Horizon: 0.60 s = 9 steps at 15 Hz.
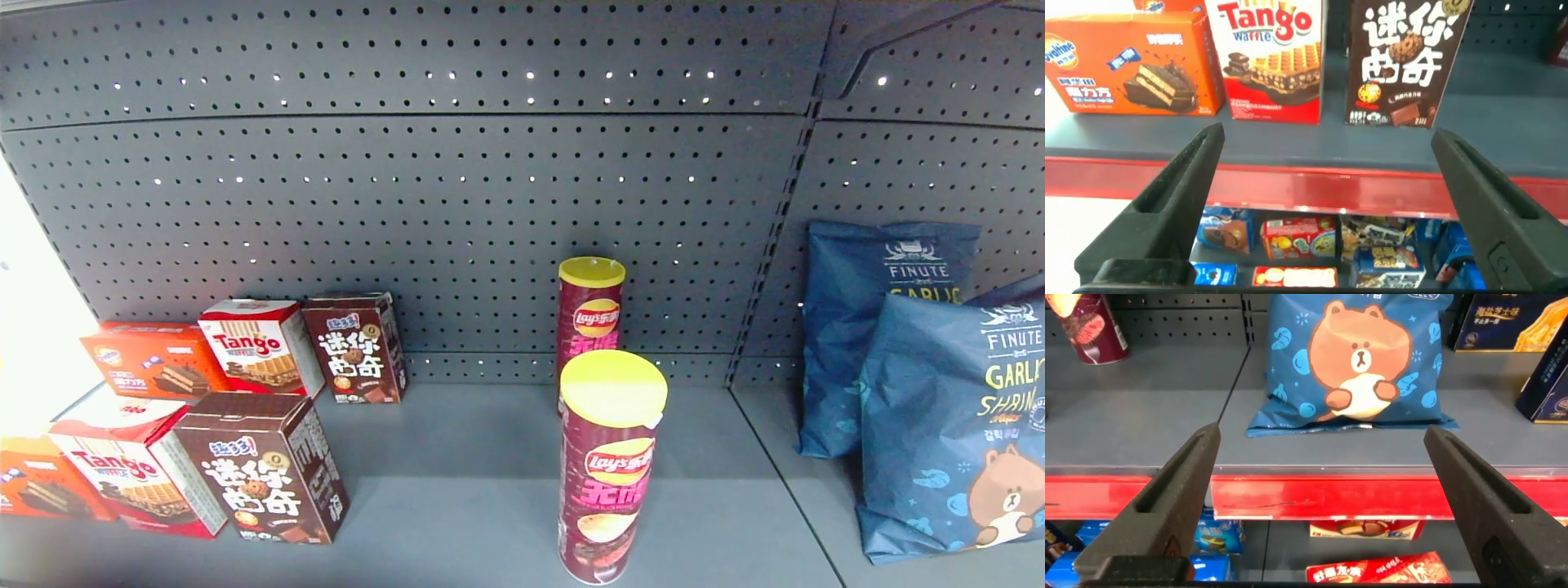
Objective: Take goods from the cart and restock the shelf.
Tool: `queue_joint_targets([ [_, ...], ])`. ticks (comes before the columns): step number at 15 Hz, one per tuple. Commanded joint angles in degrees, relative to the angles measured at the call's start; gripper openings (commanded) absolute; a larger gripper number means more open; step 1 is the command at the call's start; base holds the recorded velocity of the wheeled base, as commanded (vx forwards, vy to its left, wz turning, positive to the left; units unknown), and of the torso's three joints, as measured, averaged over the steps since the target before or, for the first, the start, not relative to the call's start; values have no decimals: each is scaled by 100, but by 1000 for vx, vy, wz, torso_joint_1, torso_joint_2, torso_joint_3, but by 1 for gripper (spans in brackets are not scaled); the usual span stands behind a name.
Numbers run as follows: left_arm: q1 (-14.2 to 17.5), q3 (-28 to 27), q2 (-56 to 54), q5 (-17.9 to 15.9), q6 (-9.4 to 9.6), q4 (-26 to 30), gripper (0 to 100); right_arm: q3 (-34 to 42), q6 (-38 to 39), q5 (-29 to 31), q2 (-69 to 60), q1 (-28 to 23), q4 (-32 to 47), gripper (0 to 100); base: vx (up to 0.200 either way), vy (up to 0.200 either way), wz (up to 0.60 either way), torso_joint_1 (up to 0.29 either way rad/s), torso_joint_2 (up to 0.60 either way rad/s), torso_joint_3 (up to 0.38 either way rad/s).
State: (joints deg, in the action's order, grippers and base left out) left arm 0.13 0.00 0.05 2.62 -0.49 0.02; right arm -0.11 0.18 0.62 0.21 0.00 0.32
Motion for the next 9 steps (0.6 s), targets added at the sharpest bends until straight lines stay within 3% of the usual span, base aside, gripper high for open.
queue_joint_targets([
  [1, 4, 0, -5, -7, 5, -2, 100, 2, -1, -1, -3, 0, -5, 100, 0, 0, 0, 0, 0, 0],
  [3, 4, 0, -5, -16, 31, -2, 100, 2, -1, -1, -3, 0, -5, 100, 0, 0, 0, 0, 0, 0],
  [5, 4, 0, -5, 2, 22, -2, 100, -7, -1, -1, -3, 0, -5, 100, 0, -200, 0, 14, 7, -2],
  [9, 4, 0, -5, 2, 14, -2, 100, 2, -1, -1, -3, 0, -5, 100, 0, 0, 0, 0, 0, 0],
])
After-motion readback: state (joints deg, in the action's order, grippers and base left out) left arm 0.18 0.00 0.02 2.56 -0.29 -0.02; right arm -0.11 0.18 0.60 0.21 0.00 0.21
